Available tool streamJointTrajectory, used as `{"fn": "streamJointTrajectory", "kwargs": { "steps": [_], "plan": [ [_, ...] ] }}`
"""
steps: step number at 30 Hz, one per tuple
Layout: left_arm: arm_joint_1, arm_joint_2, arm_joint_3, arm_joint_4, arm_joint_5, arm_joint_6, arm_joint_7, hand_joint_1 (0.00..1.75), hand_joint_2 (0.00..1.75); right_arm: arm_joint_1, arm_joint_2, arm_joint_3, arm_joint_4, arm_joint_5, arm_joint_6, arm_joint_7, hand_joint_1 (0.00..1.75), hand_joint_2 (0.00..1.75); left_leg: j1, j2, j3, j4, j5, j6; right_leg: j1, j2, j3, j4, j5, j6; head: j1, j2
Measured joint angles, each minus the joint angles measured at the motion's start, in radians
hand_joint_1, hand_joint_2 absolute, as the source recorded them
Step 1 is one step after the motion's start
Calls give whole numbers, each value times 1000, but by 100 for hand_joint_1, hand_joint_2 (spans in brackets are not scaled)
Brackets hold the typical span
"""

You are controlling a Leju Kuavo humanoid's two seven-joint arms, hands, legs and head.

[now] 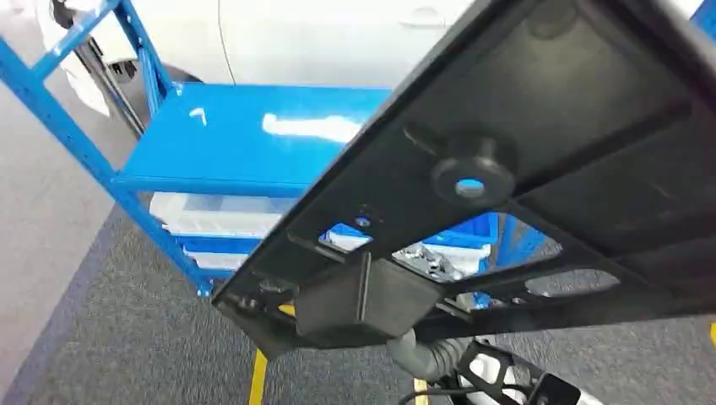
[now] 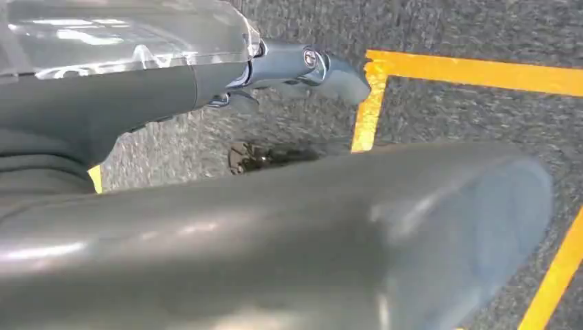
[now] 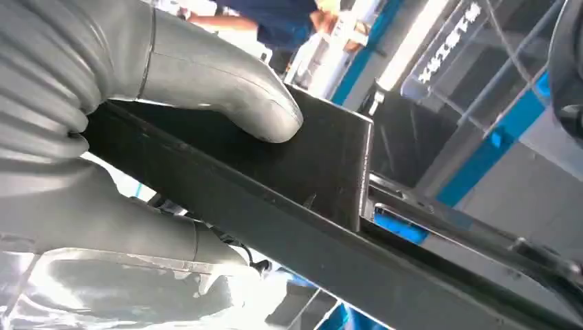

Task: Take the parts from the cabinet and place them on the table.

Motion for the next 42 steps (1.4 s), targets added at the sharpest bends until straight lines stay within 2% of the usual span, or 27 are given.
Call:
{"fn": "streamJointTrajectory", "kwargs": {
  "steps": [1,2,4,5,6,7,9,11,12,15,16,17,19,20,21,22,24,25,27,30,31,32,35,36,38,40,42],
  "plan": [
    [-1,-1,0,0,0,0,0,0,0,1,-4,0,1,0,0,0,175,175,2,7,-10,-1,12,7,-6,6,-6,14,-28,5,0,0],
    [-2,-2,0,0,0,-2,0,0,0,0,-7,0,1,0,0,0,175,175,1,9,-25,-1,24,16,-7,6,-26,59,-97,9,0,0],
    [-2,-2,0,0,0,-2,0,0,0,1,-10,0,1,0,0,0,175,175,0,10,-56,1,51,22,-8,6,-62,206,-228,16,0,0],
    [-2,-2,0,0,0,-2,0,0,0,1,-11,0,1,0,0,0,175,175,-1,10,-72,2,63,22,-10,6,-71,270,-258,18,0,0],
    [-2,-2,0,0,0,-2,0,0,0,2,-13,0,1,0,0,0,175,175,-1,10,-92,5,75,20,-11,6,-70,311,-252,19,0,0],
    [-2,-2,-1,0,0,-2,0,0,0,2,-15,0,2,0,0,0,175,175,-1,10,-115,8,89,18,-11,6,-50,317,-211,19,0,0],
    [-1,-2,-1,0,0,-3,-1,0,0,2,-18,0,3,-2,0,0,175,175,-1,10,-152,18,109,13,-11,7,35,227,-139,14,0,0],
    [-1,-6,-2,0,-2,-3,-2,0,0,2,-18,0,2,-2,-3,0,175,175,-6,9,-173,29,124,4,-3,7,179,48,-173,-1,0,0],
    [-1,-6,-2,0,-3,-3,-3,0,0,2,-18,0,2,-2,-3,0,175,175,-6,10,-179,31,133,-1,-2,7,207,-17,-204,-8,0,0],
    [1,-6,-2,0,-9,-1,-5,0,0,12,-22,-3,1,-3,-4,0,175,175,-4,10,-187,20,167,-22,2,8,183,-18,-177,-27,0,0],
    [3,-6,-2,0,-11,0,-7,0,0,14,-23,-4,1,-3,-4,0,175,175,3,8,-194,29,151,-25,-5,1,174,-22,-163,-35,0,0],
    [4,-7,-2,0,-15,0,-9,0,0,18,-23,-5,0,-3,-4,0,175,175,2,7,-206,57,98,-30,-5,2,162,-22,-151,-44,0,0],
    [6,-8,-4,0,-18,0,-11,0,0,27,-24,-8,-3,-3,-2,0,175,175,5,7,-241,201,-29,-38,-3,0,134,-21,-127,-49,0,0],
    [6,-9,-4,0,-18,0,-12,0,0,32,-24,-11,-3,-3,1,0,175,175,5,7,-253,269,-64,-42,-2,-1,119,-20,-116,-49,0,0],
    [6,-9,-5,0,-17,2,-13,0,0,38,-25,-13,-3,-4,4,0,175,175,5,7,-254,320,-67,-44,-2,-1,102,-18,-104,-48,0,0],
    [6,-9,-5,0,-16,7,-14,0,0,43,-25,-16,-3,-5,11,0,175,175,5,7,-239,332,-36,-45,-2,-1,83,-15,-95,-47,0,0],
    [6,-9,-5,0,-16,14,-15,0,0,48,-25,-25,-4,-1,22,0,175,175,6,7,-171,264,49,-44,-3,-1,52,-8,-78,-42,0,0],
    [5,-9,-5,0,-16,17,-14,0,0,52,-25,-31,-8,0,24,0,175,175,6,7,-104,179,60,-40,-3,0,39,-4,-68,-37,0,0],
    [3,-9,-5,0,-16,19,-13,0,0,54,-24,-42,-18,2,31,0,175,175,0,5,13,8,-8,-28,3,-1,28,6,-59,-26,0,0],
    [3,-9,-5,0,-23,22,-2,0,0,53,-24,-55,-22,4,32,0,175,175,-2,6,-1,1,-11,-6,2,-3,24,3,-36,-7,0,0],
    [4,-10,-5,0,-24,22,1,0,0,52,-24,-59,-22,5,30,0,175,175,4,9,-3,-4,0,5,1,-1,20,9,-38,-2,0,0],
    [2,-11,-6,0,-26,22,4,0,0,50,-24,-63,-23,5,27,0,175,175,2,10,-9,-4,7,11,-2,3,8,39,-71,2,0,0],
    [0,-11,-8,0,-34,22,11,0,0,46,-25,-69,-22,1,13,0,175,175,-1,12,-36,-2,27,20,-5,5,-82,273,-209,11,0,0],
    [0,-11,-8,0,-35,22,13,0,0,46,-26,-70,-22,-1,12,0,175,175,-2,12,-45,0,33,20,-5,5,-95,321,-225,12,0,0],
    [0,-11,-8,0,-40,22,14,0,0,43,-28,-71,-22,-1,6,0,175,175,-4,11,-57,7,39,18,-5,5,-53,275,-191,9,0,0],
    [0,-14,-10,0,-42,22,16,0,0,36,-31,-71,-25,-2,-6,0,175,175,-7,10,-60,13,40,17,-1,5,59,96,-117,-6,0,0],
    [-4,-20,-10,1,-44,22,16,0,0,27,-34,-71,-28,-12,-6,0,175,175,-13,10,-68,20,43,7,5,5,101,7,-120,-21,0,0]
  ]
}}
